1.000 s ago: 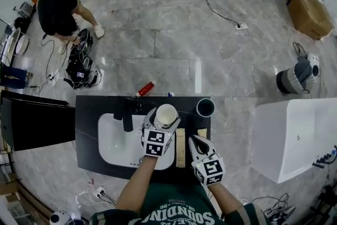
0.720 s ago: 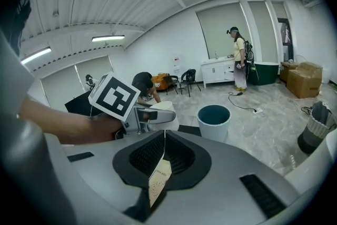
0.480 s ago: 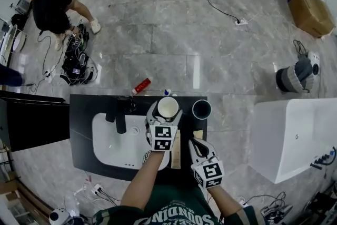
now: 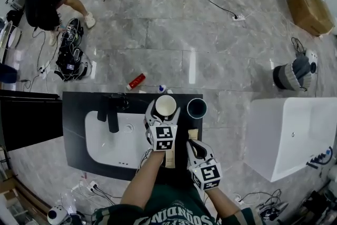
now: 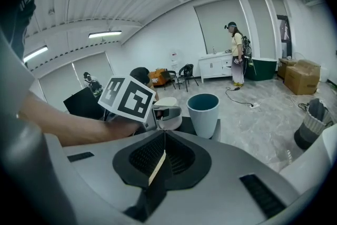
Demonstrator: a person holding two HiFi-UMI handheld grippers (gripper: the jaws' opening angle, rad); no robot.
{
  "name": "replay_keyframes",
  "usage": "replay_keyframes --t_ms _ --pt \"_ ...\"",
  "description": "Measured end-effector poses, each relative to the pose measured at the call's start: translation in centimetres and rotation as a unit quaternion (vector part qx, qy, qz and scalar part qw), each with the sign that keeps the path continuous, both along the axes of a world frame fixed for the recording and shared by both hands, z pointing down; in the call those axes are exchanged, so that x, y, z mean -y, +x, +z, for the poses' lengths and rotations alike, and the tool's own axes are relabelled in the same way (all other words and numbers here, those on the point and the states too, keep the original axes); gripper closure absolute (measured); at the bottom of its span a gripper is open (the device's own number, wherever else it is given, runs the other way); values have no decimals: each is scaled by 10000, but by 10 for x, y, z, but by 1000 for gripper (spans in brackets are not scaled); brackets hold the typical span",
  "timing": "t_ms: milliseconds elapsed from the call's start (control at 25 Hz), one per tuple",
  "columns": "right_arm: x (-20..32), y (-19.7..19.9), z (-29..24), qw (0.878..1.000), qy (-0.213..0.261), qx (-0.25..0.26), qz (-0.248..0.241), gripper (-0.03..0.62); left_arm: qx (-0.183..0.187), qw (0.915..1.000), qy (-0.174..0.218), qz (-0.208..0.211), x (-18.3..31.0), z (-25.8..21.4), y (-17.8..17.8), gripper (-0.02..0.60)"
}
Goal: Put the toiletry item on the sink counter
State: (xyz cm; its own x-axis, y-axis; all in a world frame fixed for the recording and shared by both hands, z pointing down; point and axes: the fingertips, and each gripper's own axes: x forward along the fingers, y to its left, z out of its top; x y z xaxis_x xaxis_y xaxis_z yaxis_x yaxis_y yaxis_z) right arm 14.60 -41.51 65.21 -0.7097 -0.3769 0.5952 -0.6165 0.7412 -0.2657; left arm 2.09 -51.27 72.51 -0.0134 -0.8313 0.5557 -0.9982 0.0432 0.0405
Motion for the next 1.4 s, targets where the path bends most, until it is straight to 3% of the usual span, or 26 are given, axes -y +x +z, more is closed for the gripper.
replay_keyframes --t_ms 600,880,1040,1280,1400 --pt "-6 15 9 9998 -126 -95 90 551 185 9997 22 125 -4 16 1 159" --pt "-10 14 0 9999 -36 -39 113 551 -52 9993 -214 313 -13 16 3 158" --pt "-14 9 -5 9999 74 17 147 551 -233 9989 -204 351 -24 -4 0 158" --pt "-29 -8 -25 9991 285 111 287 551 -201 9984 218 480 -54 -62 -8 160" --pt "-42 -21 -38 9985 417 176 303 551 -220 9972 458 550 -75 -88 -16 253"
